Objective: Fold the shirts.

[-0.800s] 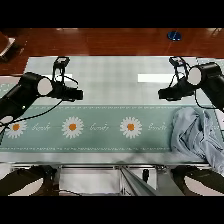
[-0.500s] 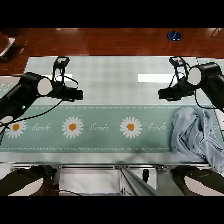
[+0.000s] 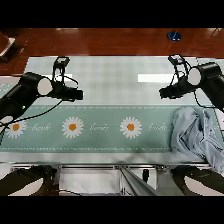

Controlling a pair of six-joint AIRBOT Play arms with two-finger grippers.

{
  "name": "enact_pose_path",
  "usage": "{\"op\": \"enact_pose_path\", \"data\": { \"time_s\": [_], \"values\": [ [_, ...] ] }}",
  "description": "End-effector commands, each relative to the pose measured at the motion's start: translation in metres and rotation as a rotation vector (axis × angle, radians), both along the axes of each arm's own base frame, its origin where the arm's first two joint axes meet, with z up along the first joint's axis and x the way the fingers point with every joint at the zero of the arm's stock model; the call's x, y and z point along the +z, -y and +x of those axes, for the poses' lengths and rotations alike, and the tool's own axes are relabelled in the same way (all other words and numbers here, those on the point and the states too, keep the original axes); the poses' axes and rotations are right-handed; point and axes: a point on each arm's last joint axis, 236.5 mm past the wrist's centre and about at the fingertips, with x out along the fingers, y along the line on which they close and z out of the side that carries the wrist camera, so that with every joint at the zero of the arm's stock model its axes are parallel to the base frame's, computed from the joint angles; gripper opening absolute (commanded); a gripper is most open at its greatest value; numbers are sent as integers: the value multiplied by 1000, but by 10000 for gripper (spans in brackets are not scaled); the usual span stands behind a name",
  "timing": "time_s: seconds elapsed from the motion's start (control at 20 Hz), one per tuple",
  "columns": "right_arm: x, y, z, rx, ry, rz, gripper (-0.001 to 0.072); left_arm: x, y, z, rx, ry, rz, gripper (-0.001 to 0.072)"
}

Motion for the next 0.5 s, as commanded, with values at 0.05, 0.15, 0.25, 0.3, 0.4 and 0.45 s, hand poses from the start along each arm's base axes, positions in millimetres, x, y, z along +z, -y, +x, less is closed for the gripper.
{"op": "enact_pose_path", "data": {
  "time_s": [0.05, 0.15, 0.25, 0.3, 0.4, 0.45],
  "values": [
    [9, -3, 22, 24, 99, 5, 24, 7, 4, 12, 3, 56, -20, 20],
    [13, -1, 30, 32, 137, -9, 62, 13, 7, 23, 5, 107, -39, 20],
    [16, 29, 24, 4, 115, -136, 423, 20, 11, 33, 7, 160, -57, 137],
    [20, 54, 12, -32, 67, -234, 414, 20, 11, 33, 7, 160, -57, 423],
    [45, 111, -24, -123, -26, -457, 414, 17, 5, 22, -7, 107, -24, 507],
    [59, 131, -38, -174, -33, -491, 414, 16, 1, 11, -23, 61, -1, 507]
  ]
}}
